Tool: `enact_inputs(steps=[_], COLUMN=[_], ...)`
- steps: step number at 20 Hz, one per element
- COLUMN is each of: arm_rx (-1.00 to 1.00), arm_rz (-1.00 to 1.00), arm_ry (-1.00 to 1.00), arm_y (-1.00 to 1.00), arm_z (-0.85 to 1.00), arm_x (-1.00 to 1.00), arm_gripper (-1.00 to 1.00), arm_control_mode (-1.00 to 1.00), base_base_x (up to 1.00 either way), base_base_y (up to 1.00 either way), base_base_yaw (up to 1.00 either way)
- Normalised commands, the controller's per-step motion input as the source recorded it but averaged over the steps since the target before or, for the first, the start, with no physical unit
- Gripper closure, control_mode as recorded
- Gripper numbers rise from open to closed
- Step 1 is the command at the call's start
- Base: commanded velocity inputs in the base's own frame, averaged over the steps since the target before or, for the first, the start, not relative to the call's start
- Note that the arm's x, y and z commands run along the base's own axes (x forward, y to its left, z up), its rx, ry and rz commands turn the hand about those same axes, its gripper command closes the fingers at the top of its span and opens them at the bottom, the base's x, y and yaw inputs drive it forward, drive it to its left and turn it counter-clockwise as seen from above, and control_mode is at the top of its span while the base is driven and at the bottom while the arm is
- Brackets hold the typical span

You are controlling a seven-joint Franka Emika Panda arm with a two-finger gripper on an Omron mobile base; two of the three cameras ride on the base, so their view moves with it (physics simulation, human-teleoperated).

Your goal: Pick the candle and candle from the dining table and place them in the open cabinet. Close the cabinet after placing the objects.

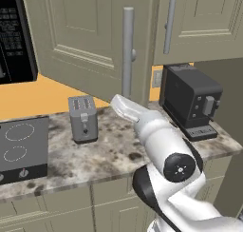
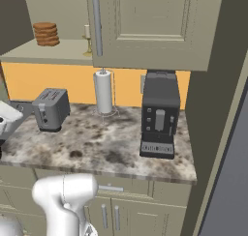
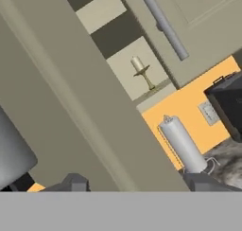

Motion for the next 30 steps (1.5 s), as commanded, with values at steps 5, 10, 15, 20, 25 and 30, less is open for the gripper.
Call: enact_inputs(steps=[5,10,15,20,25,30], arm_rx=[0.15,0.12,0.09,0.08,0.05,0.01], arm_rz=[0.05,0.04,0.02,0.01,0.0,0.0], arm_ry=[0.14,0.18,0.21,0.21,0.23,0.2], arm_y=[-0.99,-0.8,-0.76,-0.6,-0.26,-0.07], arm_z=[0.0,0.0,0.0,0.0,0.0,-0.08], arm_x=[1.0,1.0,1.0,1.0,1.0,1.0], arm_gripper=[1.0,1.0,1.0,1.0,1.0,1.0], arm_control_mode=[-1.0,-1.0,-1.0,-1.0,-1.0,-1.0], base_base_x=[0.0,0.0,0.0,0.0,0.0,0.0], base_base_y=[0.0,0.0,0.0,0.0,0.0,0.0], base_base_yaw=[0.0,0.0,0.0,0.0,0.0,0.0])
